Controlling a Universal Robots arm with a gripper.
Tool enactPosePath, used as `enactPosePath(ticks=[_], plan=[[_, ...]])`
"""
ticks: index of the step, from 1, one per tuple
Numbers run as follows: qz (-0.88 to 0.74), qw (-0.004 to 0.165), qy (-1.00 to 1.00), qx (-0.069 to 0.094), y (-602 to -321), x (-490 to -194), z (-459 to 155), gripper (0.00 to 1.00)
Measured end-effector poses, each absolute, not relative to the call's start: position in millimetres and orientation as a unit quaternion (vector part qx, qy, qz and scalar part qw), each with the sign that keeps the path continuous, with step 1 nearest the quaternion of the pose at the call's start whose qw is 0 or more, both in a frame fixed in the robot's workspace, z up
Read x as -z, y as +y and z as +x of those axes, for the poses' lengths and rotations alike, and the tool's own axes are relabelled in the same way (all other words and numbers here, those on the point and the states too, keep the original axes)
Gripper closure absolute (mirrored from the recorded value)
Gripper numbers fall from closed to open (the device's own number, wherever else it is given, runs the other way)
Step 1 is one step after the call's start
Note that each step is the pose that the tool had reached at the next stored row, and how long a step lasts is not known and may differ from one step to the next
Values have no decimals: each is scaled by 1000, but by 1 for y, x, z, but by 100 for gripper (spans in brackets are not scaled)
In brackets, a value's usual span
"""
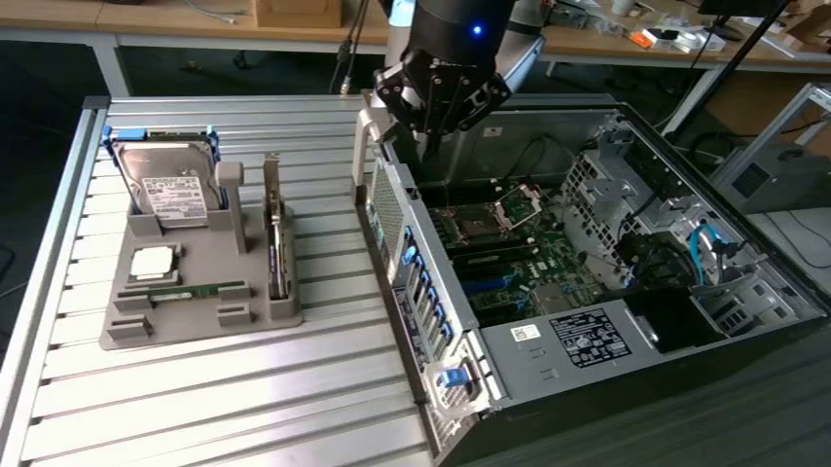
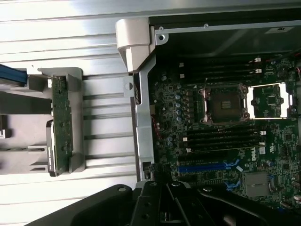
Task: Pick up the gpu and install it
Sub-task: 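Reach for the gpu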
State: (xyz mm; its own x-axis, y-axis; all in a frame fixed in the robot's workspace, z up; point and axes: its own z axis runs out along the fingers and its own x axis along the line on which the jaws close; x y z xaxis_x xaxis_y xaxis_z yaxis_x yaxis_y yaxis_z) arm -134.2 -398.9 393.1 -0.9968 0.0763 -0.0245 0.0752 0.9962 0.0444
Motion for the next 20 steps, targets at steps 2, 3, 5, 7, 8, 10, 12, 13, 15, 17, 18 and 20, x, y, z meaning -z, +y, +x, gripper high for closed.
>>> enactPosePath(ticks=[2, 3, 5, 7, 8, 10, 12, 13, 15, 17, 18, 20], plan=[[38, 13, 999, -22, -399, -393, -135, 89], [38, 13, 999, -22, -399, -393, -135, 89], [38, 13, 999, -22, -399, -393, -136, 89], [38, 13, 999, -22, -399, -393, -137, 89], [38, 13, 999, -22, -399, -393, -137, 89], [38, 13, 999, -22, -399, -393, -138, 89], [38, 13, 999, -22, -399, -393, -139, 89], [38, 13, 999, -22, -399, -393, -139, 89], [38, 13, 999, -22, -399, -393, -140, 89], [38, 13, 999, -22, -399, -393, -141, 89], [38, 13, 999, -22, -399, -393, -141, 89], [38, 13, 999, -22, -399, -393, -142, 89]])
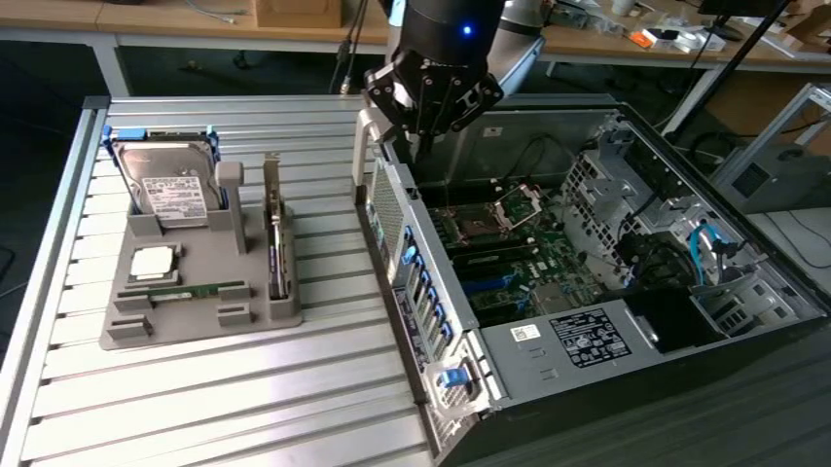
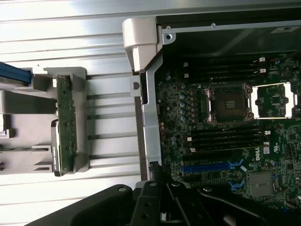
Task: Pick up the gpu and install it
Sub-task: 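Reach for the gpu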
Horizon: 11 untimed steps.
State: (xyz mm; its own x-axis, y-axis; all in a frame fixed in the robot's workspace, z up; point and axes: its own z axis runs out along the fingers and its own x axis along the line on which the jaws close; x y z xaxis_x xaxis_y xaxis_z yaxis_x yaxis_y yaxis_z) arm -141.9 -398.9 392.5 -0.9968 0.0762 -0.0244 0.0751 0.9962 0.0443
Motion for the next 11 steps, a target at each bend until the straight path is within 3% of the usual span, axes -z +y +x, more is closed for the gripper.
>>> enactPosePath(ticks=[11], plan=[[38, 13, 999, -22, -399, -392, -146, 89]])
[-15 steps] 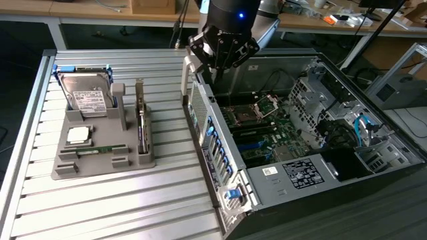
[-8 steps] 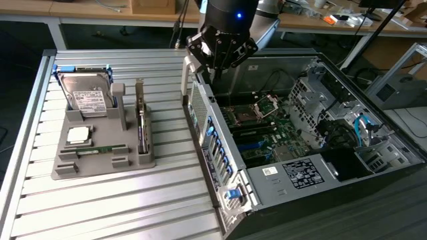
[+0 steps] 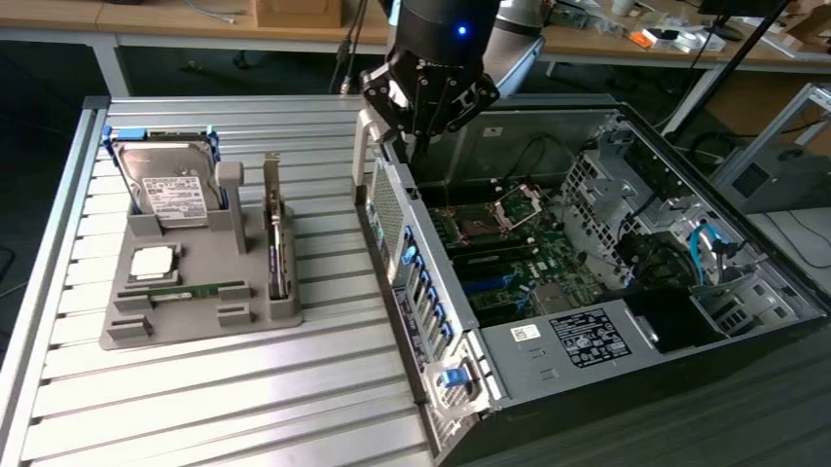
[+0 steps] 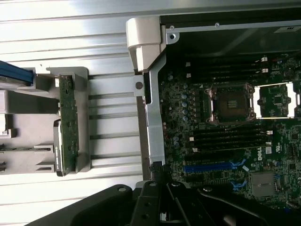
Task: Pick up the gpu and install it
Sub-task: 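Reach for the gpu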
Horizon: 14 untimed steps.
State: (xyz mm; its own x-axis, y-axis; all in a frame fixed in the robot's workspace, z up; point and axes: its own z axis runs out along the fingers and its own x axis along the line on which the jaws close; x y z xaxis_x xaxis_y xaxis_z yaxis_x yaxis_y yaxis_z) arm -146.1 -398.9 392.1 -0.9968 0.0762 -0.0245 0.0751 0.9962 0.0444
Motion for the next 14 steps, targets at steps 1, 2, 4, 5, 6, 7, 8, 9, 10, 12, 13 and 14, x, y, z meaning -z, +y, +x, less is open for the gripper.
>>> enactPosePath(ticks=[1, 2, 4, 5, 6, 7, 8, 9, 10, 12, 13, 14], plan=[[38, 13, 999, -22, -399, -392, -146, 89], [38, 13, 999, -22, -399, -392, -147, 89], [38, 13, 999, -22, -399, -392, -148, 89], [38, 13, 999, -22, -399, -392, -148, 89], [38, 13, 999, -22, -399, -392, -149, 89], [38, 13, 999, -22, -399, -392, -149, 89], [38, 13, 999, -22, -399, -392, -150, 89], [38, 13, 999, -22, -399, -392, -151, 89], [38, 13, 999, -22, -399, -392, -151, 89], [38, 13, 999, -22, -399, -391, -152, 89], [38, 13, 999, -22, -399, -391, -153, 89], [38, 13, 999, -22, -399, -391, -154, 89]])
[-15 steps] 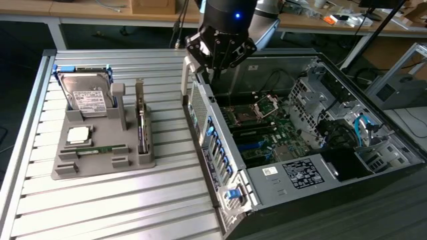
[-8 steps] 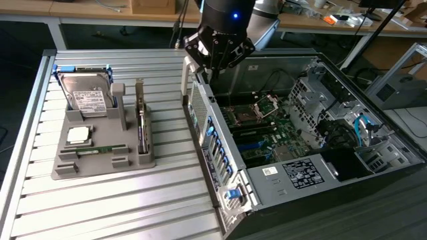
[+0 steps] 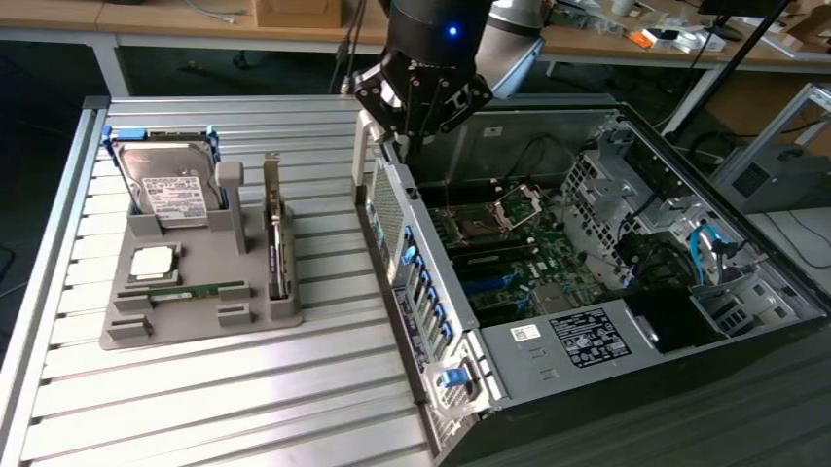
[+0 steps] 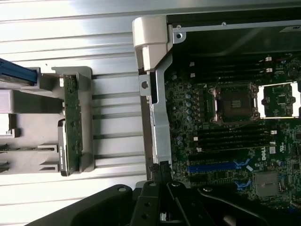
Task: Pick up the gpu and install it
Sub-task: 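Reach for the gpu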
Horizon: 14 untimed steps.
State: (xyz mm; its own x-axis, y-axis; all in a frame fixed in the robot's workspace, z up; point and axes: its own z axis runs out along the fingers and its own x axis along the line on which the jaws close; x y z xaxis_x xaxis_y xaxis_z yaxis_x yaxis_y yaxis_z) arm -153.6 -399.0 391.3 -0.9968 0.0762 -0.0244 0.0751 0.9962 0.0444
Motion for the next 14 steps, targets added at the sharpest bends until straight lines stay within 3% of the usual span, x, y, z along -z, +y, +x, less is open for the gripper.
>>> enactPosePath(ticks=[14], plan=[[38, 13, 999, -22, -399, -391, -164, 89]])
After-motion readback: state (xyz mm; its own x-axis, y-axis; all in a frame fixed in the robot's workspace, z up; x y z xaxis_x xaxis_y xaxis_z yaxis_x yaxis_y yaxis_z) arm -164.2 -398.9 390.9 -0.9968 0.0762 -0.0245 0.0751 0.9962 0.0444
